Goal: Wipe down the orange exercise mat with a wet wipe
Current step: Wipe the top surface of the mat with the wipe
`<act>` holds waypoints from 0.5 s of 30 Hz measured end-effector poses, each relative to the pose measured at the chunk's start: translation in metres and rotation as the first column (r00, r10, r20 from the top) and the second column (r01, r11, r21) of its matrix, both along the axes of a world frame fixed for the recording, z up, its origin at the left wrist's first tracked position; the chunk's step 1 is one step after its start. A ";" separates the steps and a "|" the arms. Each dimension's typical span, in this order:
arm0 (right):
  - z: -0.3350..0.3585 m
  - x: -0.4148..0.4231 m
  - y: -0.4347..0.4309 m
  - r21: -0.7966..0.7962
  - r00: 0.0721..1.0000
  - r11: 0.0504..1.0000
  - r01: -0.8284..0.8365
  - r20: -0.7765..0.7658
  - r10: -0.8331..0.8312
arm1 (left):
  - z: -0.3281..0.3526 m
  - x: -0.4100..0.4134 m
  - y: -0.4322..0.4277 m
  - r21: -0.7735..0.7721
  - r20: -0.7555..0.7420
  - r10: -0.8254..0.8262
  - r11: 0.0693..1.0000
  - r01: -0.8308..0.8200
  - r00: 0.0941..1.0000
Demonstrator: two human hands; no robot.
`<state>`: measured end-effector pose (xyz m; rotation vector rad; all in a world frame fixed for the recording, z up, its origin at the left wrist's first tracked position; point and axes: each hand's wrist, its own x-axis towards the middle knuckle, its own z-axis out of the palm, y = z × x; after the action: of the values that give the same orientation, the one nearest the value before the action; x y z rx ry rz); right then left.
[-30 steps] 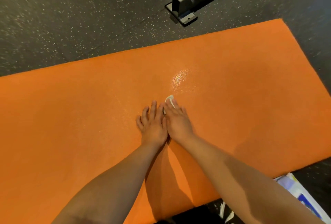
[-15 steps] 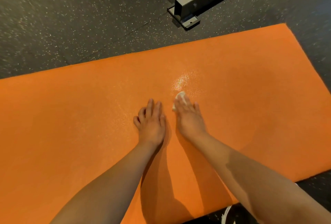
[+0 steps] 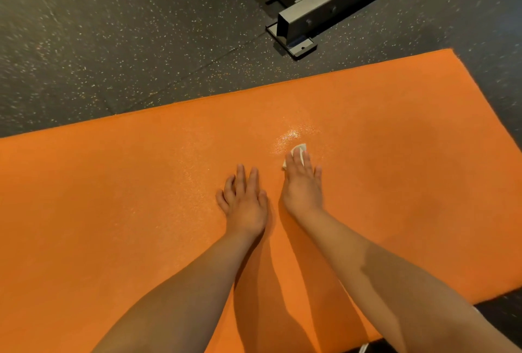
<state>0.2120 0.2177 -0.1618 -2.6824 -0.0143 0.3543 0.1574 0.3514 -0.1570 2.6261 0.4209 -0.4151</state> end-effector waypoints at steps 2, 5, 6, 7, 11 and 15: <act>0.005 -0.003 0.019 0.064 0.993 0.992 -0.113 -0.036 0.115 | 0.003 0.004 -0.002 -0.020 -0.010 0.019 1.000 -0.020 1.000; 0.008 -0.003 0.023 0.113 0.930 0.925 -0.363 -0.021 0.368 | 0.005 0.003 0.005 -0.008 0.014 0.021 1.000 -0.021 1.000; 0.005 0.003 0.016 0.079 0.916 0.914 -0.399 -0.002 0.400 | 0.005 0.004 0.010 0.011 0.030 0.014 1.000 -0.014 0.999; 0.001 0.011 0.007 0.038 0.922 0.922 -0.386 0.016 0.386 | 0.005 0.006 0.016 0.025 0.041 0.007 1.000 -0.008 0.999; -0.004 0.038 0.000 0.011 0.999 1.000 -0.017 0.027 0.017 | 0.004 0.032 0.023 0.064 0.007 0.007 0.998 -0.008 1.000; 0.002 0.029 0.040 0.164 0.954 0.943 -0.291 -0.022 0.298 | -0.004 0.040 0.009 0.065 0.003 0.083 0.994 -0.083 0.997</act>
<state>0.2411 0.2572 -0.1594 -2.5118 -0.4172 0.4858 0.1973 0.3603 -0.1614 2.6606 0.5496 -0.3798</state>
